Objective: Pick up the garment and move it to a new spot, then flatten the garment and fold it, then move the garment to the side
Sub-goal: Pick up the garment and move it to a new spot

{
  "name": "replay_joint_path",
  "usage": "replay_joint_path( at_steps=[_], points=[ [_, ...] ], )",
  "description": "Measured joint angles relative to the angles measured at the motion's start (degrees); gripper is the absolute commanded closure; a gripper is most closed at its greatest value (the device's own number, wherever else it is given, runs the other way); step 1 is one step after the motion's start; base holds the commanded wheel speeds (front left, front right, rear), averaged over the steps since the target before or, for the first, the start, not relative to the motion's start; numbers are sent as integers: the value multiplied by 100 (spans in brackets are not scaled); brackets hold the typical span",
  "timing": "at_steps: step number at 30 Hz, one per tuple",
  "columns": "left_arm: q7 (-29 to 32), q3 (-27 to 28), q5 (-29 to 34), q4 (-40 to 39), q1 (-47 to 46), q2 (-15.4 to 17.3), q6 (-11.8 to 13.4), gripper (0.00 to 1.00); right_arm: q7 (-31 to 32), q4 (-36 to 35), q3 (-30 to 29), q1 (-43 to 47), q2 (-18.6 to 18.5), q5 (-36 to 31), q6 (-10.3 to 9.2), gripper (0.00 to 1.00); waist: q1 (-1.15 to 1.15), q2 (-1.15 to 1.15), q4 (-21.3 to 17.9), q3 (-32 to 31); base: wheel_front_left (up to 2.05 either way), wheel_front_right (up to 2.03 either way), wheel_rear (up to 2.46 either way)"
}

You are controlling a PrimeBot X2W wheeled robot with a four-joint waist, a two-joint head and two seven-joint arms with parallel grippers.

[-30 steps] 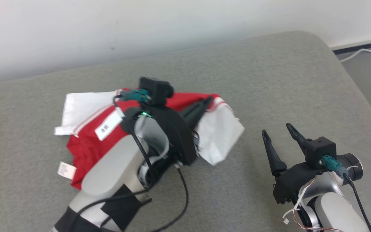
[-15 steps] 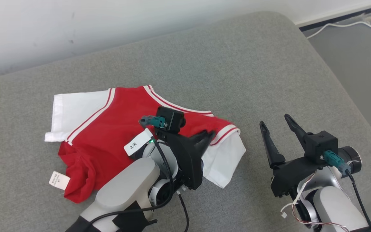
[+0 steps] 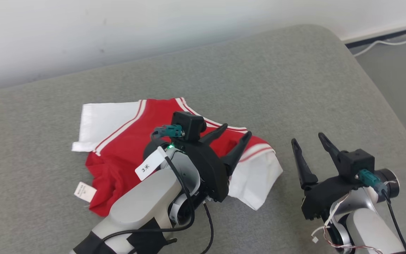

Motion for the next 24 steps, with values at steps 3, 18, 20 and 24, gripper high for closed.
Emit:
replay_joint_path(
  at_steps=[3, 18, 20, 24],
  points=[
    [-181, 120, 20, 13, 0, 0, 63, 0, -27, 22, -16, 124, -4, 42, 0, 0, 0, 0, 160, -92, 0, 0, 0],
    [-915, 339, 126, 31, 833, 491, 504, 0, -79, 96, -42, 528, -35, 145, 0, 0, -1, 0, 971, -521, 0, 0, 0],
    [-1047, 348, 181, -56, 931, 569, 561, 0, -79, 88, -57, 573, -68, 145, 0, 0, -1, 0, 1054, -578, 0, 0, 0],
    [-1146, 355, 389, -197, 1231, 848, 652, 0, -78, 36, -60, 645, -92, 144, 0, 0, -2, 0, 1182, -670, 0, 0, 0]
  ],
)
